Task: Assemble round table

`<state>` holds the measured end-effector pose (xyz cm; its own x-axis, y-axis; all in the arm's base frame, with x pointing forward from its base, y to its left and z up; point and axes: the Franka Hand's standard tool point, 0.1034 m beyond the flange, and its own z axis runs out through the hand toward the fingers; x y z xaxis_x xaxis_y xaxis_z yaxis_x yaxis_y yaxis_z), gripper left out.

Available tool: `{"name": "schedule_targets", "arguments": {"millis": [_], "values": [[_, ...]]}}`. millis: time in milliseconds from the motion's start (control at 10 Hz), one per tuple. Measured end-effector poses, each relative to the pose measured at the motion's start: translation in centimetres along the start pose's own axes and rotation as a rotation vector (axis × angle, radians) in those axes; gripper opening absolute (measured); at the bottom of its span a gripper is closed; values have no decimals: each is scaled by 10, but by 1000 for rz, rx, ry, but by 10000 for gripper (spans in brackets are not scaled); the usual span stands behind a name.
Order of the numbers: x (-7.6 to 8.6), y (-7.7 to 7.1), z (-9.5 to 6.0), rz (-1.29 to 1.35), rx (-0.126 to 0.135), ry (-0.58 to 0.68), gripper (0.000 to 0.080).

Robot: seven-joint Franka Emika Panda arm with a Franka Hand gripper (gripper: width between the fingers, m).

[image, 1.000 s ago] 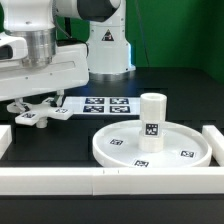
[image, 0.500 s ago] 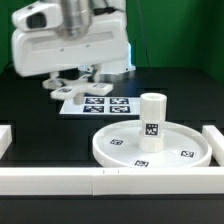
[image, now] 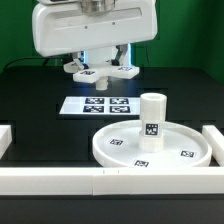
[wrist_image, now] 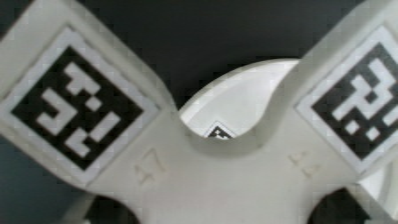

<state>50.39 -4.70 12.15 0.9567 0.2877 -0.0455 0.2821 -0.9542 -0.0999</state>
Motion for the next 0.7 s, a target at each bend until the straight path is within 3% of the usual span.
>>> {"name": "schedule_targets", "arguments": {"millis": [200,400,500,700], "values": [[4,-3,-2,2,0,2,445],[52,-27,-20,-46,-14,53,445],[67,-36,-20,-41,-15,62,445],[68,-35,-20,-38,-16,62,446]]}}
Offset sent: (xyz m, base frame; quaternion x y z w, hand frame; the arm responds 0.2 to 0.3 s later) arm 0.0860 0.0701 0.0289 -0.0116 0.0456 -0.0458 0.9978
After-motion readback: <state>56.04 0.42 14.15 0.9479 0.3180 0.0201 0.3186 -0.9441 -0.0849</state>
